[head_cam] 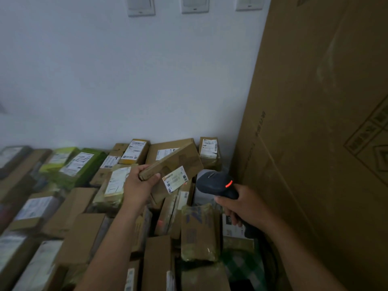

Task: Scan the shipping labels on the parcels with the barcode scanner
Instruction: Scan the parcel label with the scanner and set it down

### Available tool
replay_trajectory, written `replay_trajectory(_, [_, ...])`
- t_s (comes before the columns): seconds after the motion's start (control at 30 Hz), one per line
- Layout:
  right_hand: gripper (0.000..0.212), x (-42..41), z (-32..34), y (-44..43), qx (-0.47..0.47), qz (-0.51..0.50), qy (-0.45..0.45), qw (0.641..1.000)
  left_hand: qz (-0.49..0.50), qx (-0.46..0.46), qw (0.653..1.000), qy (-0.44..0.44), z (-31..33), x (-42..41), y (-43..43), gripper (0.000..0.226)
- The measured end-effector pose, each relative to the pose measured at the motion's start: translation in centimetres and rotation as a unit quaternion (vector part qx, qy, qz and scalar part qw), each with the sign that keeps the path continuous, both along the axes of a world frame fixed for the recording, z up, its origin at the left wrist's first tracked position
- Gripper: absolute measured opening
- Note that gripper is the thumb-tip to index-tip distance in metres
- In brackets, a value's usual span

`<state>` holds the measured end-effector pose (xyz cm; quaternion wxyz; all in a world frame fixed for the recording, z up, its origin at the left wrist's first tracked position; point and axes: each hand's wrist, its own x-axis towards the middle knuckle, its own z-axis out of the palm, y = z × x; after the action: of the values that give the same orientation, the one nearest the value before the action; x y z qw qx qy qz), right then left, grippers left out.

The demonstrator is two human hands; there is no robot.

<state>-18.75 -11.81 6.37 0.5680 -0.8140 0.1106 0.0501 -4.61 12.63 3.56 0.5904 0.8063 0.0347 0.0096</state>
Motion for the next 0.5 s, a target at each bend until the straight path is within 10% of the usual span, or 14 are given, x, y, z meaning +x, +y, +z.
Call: replay_trajectory(0.5, [0.023,0.2,1.3,0.8,-0.046,0.038,0.017,0.998,0.005,-0.053,0.999,0.005,0.0,-0.2,-0.3,0.033])
